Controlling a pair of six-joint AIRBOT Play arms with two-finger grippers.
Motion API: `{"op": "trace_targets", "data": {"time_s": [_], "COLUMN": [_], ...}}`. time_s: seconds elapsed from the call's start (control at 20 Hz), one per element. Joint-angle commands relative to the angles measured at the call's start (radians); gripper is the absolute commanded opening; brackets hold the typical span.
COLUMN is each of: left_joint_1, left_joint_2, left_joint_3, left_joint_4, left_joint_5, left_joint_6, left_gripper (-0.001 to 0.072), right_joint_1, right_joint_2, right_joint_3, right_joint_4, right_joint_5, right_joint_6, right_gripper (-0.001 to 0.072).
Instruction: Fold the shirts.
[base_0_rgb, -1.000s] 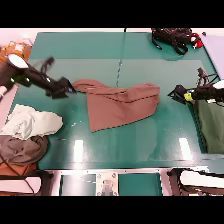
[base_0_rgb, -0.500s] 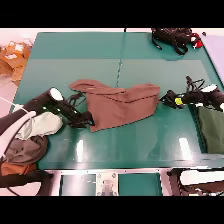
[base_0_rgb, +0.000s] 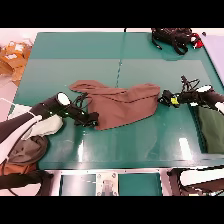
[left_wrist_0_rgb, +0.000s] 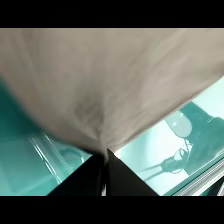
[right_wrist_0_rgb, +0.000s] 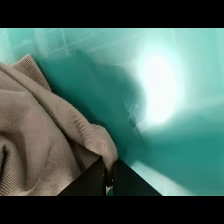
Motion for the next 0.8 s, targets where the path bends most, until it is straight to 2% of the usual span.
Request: {"op": "trace_targets", "data": {"time_s": [0.0,0.15,0.3,0.55,0.75], "left_joint_1": [0.002,0.059,0.161,0.196,0.196], "left_joint_2": [0.013,0.084,0.204,0.340,0.390], "left_joint_3": [0.097,0.277,0.486,0.881,1.198], "left_joint_4": [0.079,0.243,0.297,0.296,0.299], "left_joint_5": [-0.050,-0.138,-0.195,-0.196,-0.203], "left_joint_6": [-0.009,-0.074,-0.094,-0.016,0.013], "left_gripper": [0.0017,0.0017,0.0017,0.0017,0.0017], "right_joint_1": [-0.010,-0.061,-0.134,-0.201,-0.257], "right_joint_2": [0.003,0.089,0.284,0.678,0.925], "right_joint_3": [0.022,0.093,0.156,0.288,0.446], "right_joint_4": [0.024,0.024,0.024,0.032,0.018], "right_joint_5": [0.013,0.087,0.125,0.135,0.028], "right_joint_6": [-0.043,-0.041,-0.010,0.022,0.052], "right_gripper": [0.0023,0.0023,0.0023,0.0023,0.0024]}}
